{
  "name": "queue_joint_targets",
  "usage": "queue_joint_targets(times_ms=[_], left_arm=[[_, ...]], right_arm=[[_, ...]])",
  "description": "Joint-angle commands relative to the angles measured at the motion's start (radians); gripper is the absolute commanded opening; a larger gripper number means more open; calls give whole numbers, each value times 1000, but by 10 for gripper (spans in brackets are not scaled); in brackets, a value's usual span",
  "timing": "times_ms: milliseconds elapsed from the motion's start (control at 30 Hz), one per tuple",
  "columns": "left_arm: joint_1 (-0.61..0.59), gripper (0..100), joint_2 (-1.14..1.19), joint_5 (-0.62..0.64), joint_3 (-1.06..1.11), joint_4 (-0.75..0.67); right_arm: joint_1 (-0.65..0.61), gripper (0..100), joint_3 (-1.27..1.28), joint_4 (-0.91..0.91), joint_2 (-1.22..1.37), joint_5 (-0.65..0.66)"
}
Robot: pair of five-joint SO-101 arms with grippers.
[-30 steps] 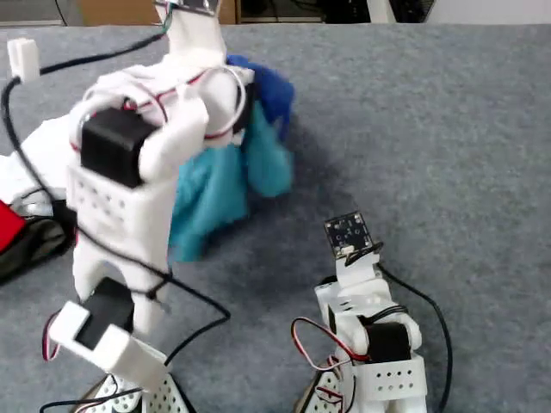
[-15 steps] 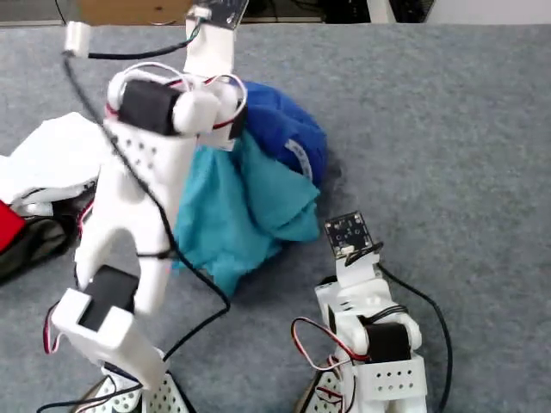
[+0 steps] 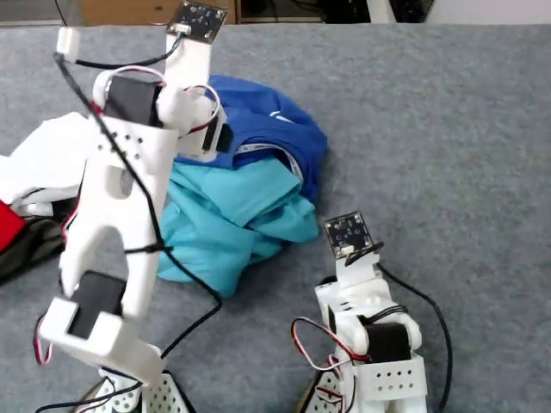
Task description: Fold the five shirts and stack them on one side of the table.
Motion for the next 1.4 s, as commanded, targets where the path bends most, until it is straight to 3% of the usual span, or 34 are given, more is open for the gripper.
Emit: queue_joint_targets(times_ms=[0, 200, 633, 733, 800, 900, 1133, 1367], left_arm=[[26, 206, -104, -8, 150, 12], [71, 210, -147, -8, 529, -15], [92, 205, -145, 0, 1008, -560], [94, 126, -145, -8, 1082, -614], [94, 18, -150, -9, 1089, -614], [86, 21, -165, -9, 1073, -575], [80, 18, -298, -9, 816, -290], [-123, 18, -476, -3, 554, -226]], right_arm=[[-10, 5, 1, 2, -87, -2], [-10, 5, 1, 2, -87, -2], [-10, 5, 1, 2, -87, -2], [-10, 5, 1, 2, -87, -2], [-10, 5, 1, 2, -87, -2], [-10, 5, 1, 2, -87, -2], [-10, 5, 1, 2, -87, -2], [-10, 5, 1, 2, -87, -3]])
